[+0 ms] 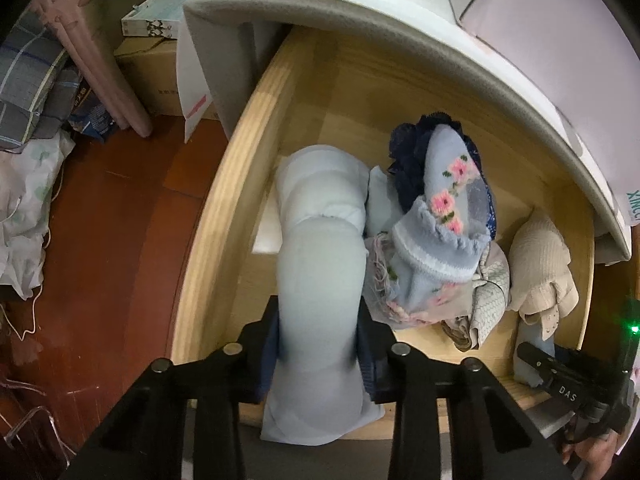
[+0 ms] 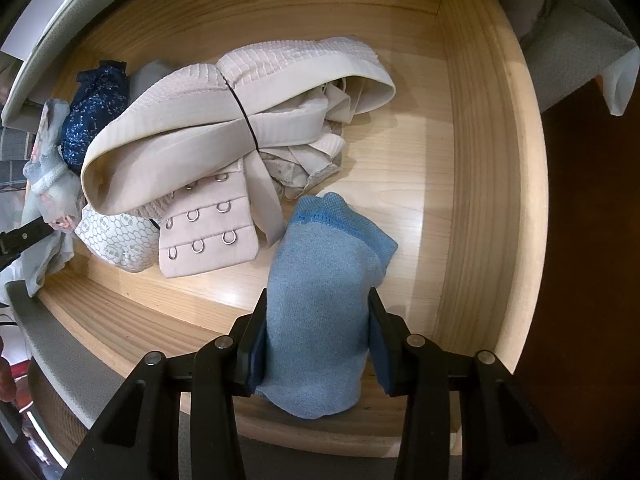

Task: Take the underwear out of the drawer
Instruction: 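Grasp the white rolled underwear with the left tool while the right tool holds the light blue item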

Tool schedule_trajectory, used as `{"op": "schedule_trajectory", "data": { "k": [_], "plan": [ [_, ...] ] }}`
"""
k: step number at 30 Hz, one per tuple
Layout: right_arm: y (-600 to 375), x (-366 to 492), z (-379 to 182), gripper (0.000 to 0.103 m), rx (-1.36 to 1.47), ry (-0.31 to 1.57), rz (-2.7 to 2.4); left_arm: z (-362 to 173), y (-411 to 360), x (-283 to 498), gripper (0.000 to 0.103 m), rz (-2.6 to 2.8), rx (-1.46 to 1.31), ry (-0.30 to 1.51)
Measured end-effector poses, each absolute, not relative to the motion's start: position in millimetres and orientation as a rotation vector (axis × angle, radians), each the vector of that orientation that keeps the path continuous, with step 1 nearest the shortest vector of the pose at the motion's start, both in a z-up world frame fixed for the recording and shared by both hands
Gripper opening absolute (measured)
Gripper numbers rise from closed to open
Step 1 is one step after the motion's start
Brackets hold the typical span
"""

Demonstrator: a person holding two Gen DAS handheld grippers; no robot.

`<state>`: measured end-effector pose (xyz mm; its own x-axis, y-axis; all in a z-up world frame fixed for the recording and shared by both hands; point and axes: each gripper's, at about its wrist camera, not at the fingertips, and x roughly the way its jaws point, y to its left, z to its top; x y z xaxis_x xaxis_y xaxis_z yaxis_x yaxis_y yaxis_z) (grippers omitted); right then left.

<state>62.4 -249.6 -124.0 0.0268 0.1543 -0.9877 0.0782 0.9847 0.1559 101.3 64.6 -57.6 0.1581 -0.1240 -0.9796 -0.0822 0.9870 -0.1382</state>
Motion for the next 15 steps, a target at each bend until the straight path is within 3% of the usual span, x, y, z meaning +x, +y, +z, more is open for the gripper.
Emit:
{"op": "schedule_trajectory", "data": {
  "k": [15],
  "plan": [
    [-250, 63, -124, 0.04, 0.185, 1.545, 0.059, 4, 73, 85, 0.03, -0.087, -0.14, 1.342]
  ]
}}
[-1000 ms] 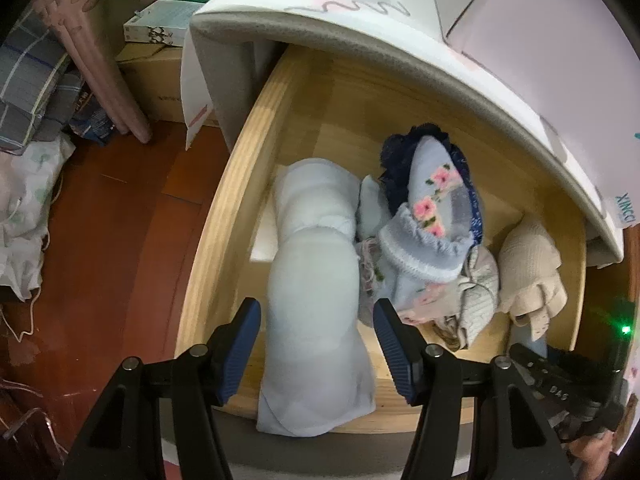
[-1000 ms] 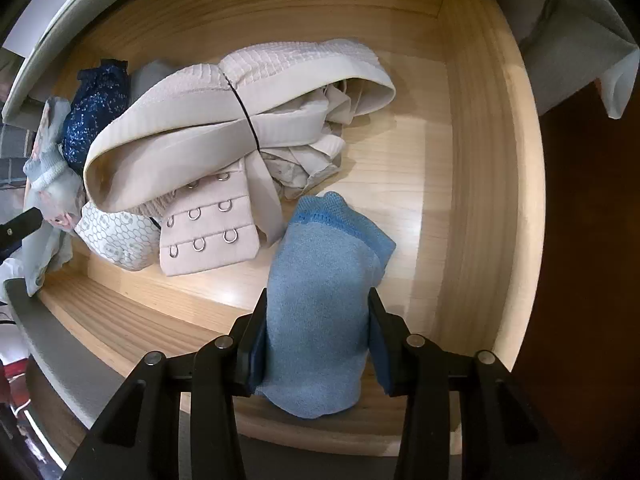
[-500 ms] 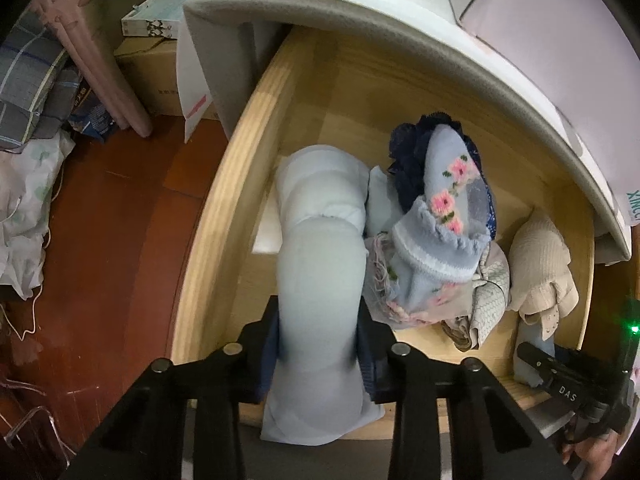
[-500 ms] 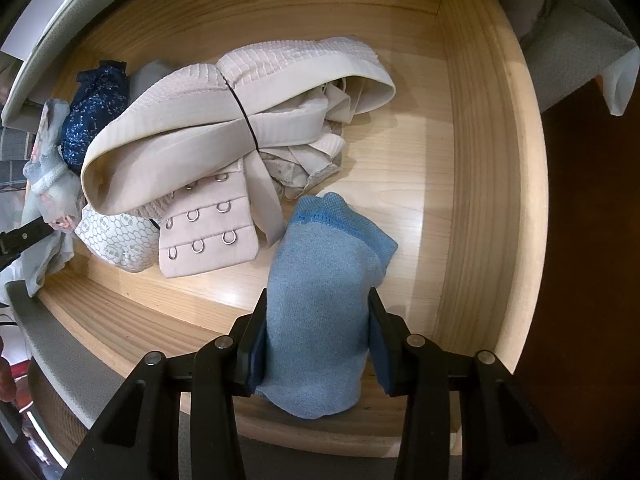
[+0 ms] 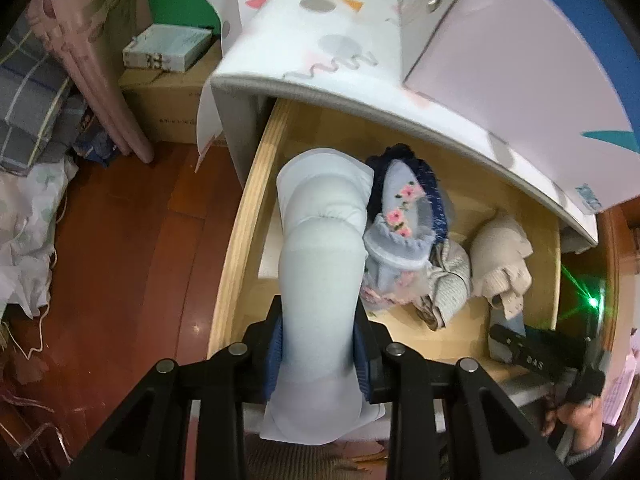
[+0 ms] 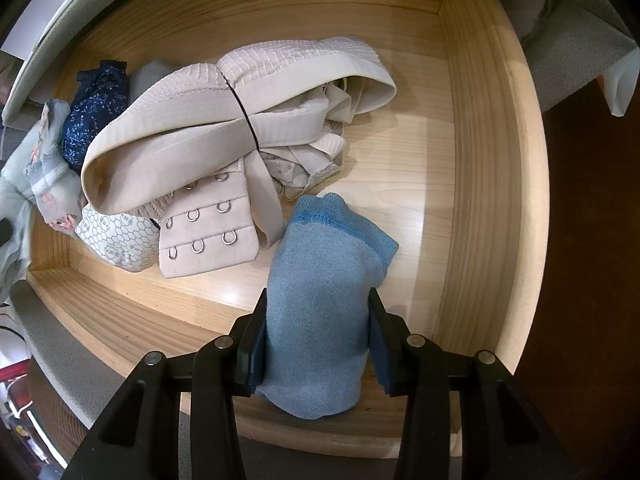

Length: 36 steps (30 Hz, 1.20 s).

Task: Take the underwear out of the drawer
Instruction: 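Grasp the white rolled underwear with the left tool while the right tool holds the light blue item, then lift the white underwear into the white box with the left tool and release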

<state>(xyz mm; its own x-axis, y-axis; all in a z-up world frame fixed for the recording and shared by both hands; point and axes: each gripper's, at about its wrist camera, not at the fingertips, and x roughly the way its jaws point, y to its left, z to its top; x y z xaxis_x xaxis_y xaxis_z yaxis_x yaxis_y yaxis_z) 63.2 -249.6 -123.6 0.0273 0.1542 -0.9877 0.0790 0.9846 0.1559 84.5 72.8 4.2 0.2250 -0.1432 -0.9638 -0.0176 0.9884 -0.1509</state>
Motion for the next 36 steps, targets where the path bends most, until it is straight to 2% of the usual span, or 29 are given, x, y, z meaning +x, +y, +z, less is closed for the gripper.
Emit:
{"op": "schedule_trajectory", "data": {
  "k": [10, 20, 29, 36],
  "plan": [
    [-249, 64, -124, 0.04, 0.185, 1.546, 0.059, 56, 76, 57, 0.03, -0.11, -0.108, 1.251],
    [-248, 65, -124, 0.04, 0.182, 1.546, 0.06, 146, 78, 53, 0.03, -0.133, -0.106, 1.061],
    [-248, 67, -124, 0.04, 0.18, 1.547, 0.059, 221, 43, 86, 0.03, -0.2, -0.052, 0.891],
    [-248, 68, -124, 0.04, 0.177, 1.547, 0.058, 239, -7, 139, 0.03, -0.267, 0.009, 0.849]
  ]
}}
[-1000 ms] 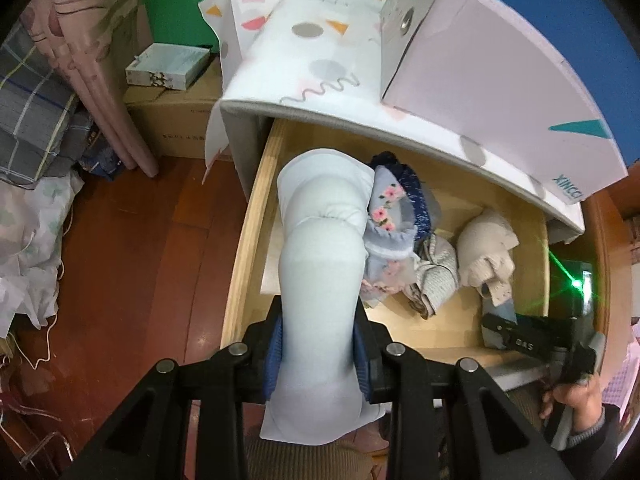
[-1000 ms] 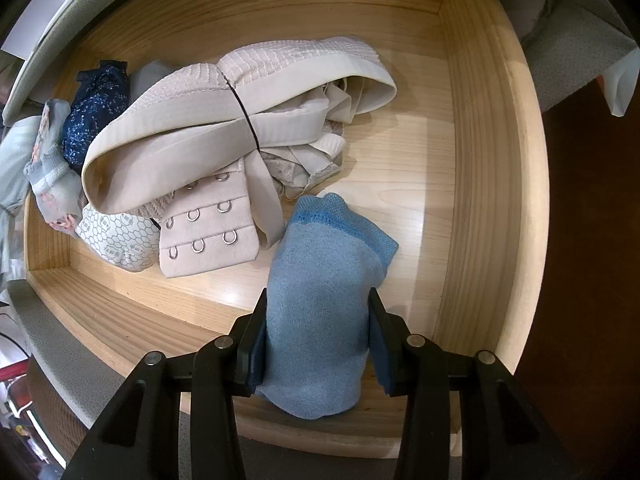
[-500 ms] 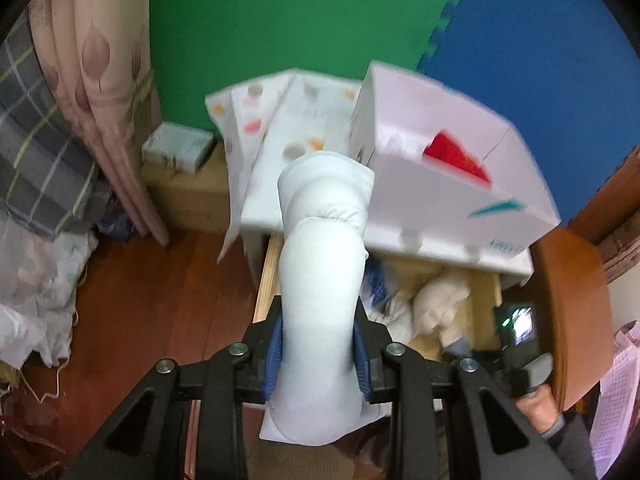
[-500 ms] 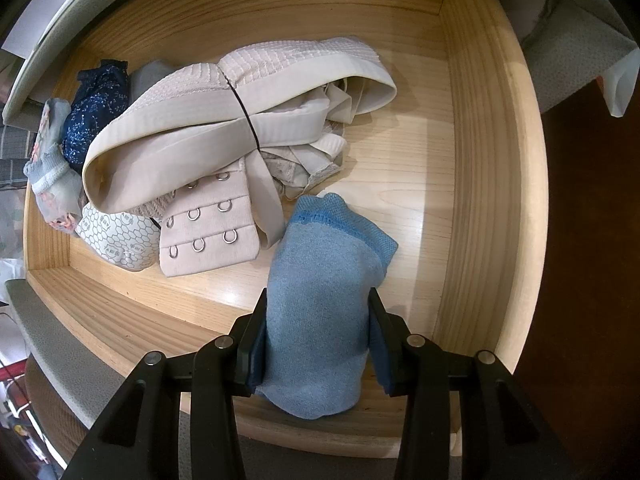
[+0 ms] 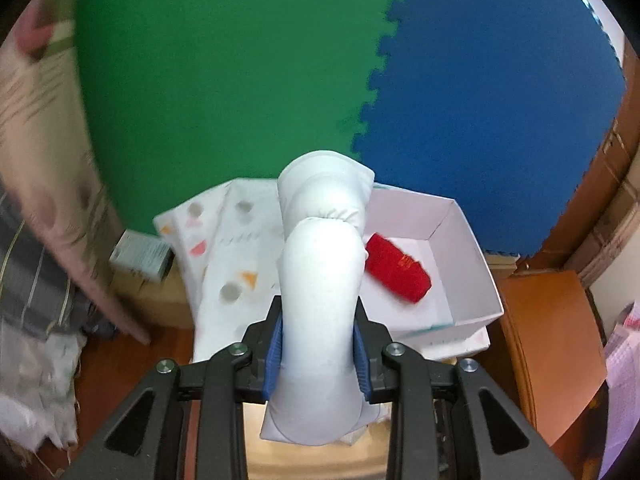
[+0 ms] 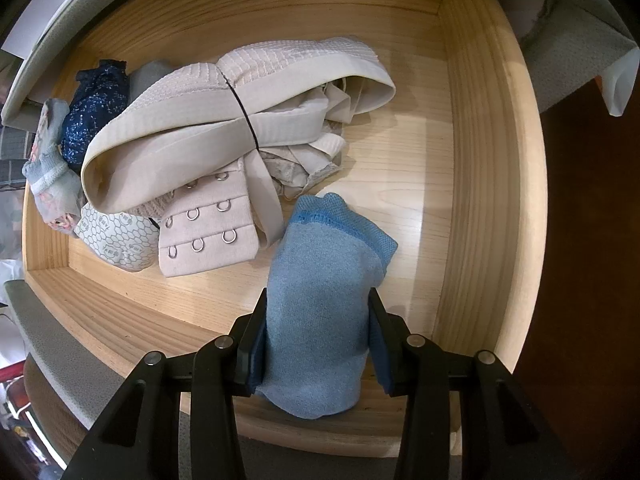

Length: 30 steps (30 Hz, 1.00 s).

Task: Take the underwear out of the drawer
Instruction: 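Lift the white underwear into the white box with the left tool and release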

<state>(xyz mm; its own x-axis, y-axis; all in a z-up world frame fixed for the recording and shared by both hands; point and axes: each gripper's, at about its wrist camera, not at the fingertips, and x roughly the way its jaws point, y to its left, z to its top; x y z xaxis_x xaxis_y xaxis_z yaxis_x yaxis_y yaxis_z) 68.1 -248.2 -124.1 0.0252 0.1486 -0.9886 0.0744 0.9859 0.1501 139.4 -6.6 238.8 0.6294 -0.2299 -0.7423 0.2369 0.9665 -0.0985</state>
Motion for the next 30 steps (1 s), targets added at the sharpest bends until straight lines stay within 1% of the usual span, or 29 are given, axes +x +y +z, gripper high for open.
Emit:
{"op": "schedule_trajectory", "data": {
  "k": [5, 8, 14, 21, 25, 30],
  "plan": [
    [-249, 69, -124, 0.04, 0.18, 1.547, 0.052, 222, -42, 180, 0.03, -0.282, 0.055, 0.883],
    [-249, 70, -125, 0.04, 0.184, 1.546, 0.052, 200, -53, 207, 0.03, -0.264, 0.068, 0.936],
    [-251, 71, -126, 0.04, 0.194, 1.544, 0.055, 156, -58, 234, 0.03, -0.213, 0.094, 1.027],
    [-253, 74, -127, 0.041, 0.188, 1.549, 0.062, 136, -45, 237, 0.03, -0.128, 0.1, 1.067],
    [-252, 75, -126, 0.041, 0.188, 1.549, 0.06, 136, -37, 233, 0.03, -0.108, 0.079, 1.076],
    [-251, 76, -127, 0.041, 0.188, 1.549, 0.059, 134, -44, 224, 0.03, -0.07, 0.132, 1.078]
  ]
}}
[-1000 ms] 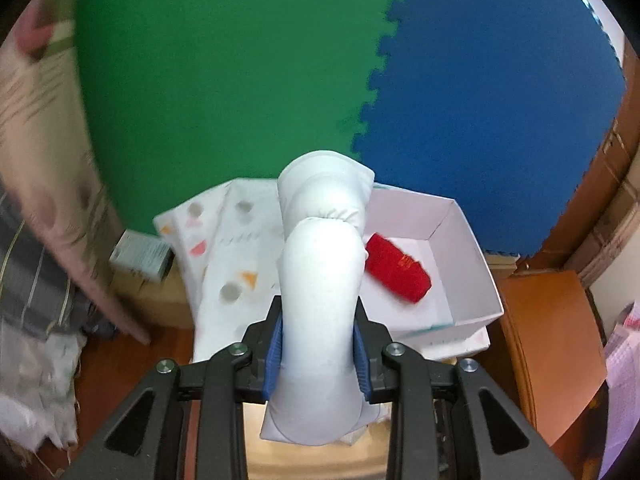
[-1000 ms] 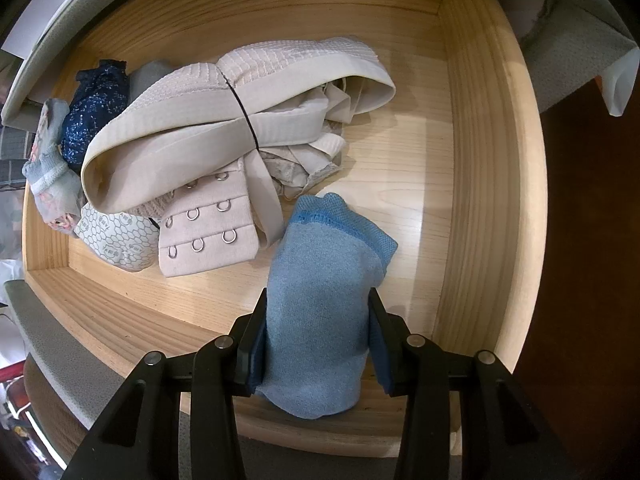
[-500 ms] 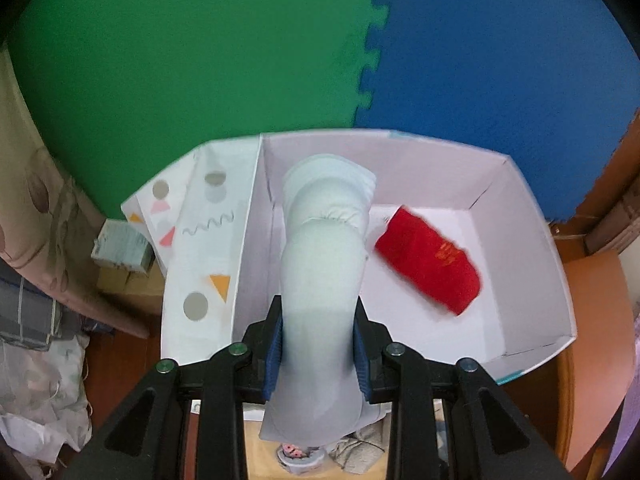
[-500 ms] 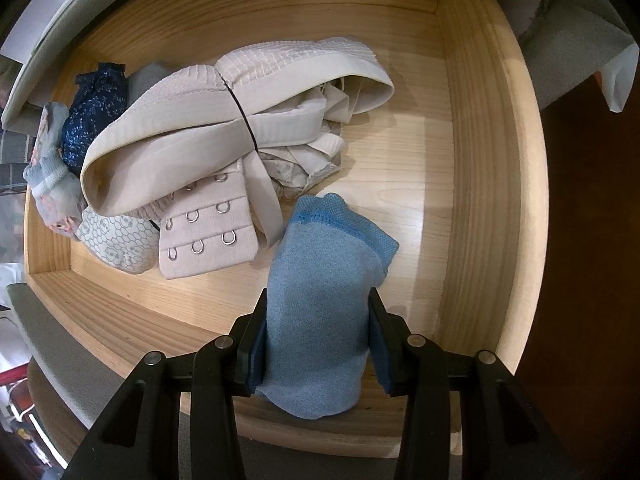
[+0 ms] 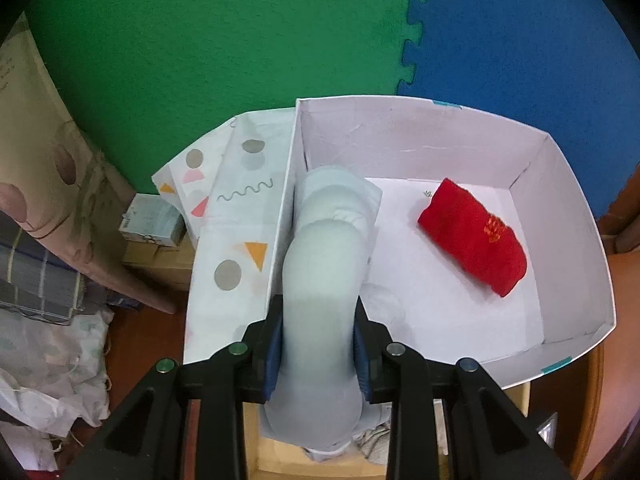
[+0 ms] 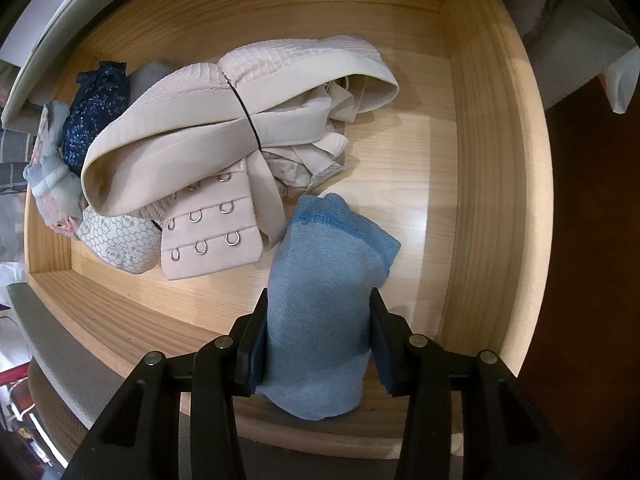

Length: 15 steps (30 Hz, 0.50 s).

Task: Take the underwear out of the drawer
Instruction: 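Lift the white underwear into the white box with the left tool and release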

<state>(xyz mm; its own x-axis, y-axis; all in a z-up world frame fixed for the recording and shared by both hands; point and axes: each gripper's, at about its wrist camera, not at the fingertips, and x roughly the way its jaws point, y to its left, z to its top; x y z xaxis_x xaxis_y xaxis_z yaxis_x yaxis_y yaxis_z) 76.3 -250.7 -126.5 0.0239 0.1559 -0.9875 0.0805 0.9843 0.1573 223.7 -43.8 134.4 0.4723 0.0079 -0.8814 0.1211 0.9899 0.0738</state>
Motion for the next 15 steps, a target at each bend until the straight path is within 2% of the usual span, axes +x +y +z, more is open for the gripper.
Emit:
{"op": "schedule_trajectory", "data": {
  "k": [8, 15],
  "plan": [
    [-250, 76, -125, 0.041, 0.193, 1.547, 0.059, 138, -46, 222, 0.038, -0.07, 0.109, 1.07],
    [-249, 76, -126, 0.041, 0.19, 1.547, 0.061, 153, -58, 214, 0.056, -0.118, 0.15, 1.025]
  ]
}}
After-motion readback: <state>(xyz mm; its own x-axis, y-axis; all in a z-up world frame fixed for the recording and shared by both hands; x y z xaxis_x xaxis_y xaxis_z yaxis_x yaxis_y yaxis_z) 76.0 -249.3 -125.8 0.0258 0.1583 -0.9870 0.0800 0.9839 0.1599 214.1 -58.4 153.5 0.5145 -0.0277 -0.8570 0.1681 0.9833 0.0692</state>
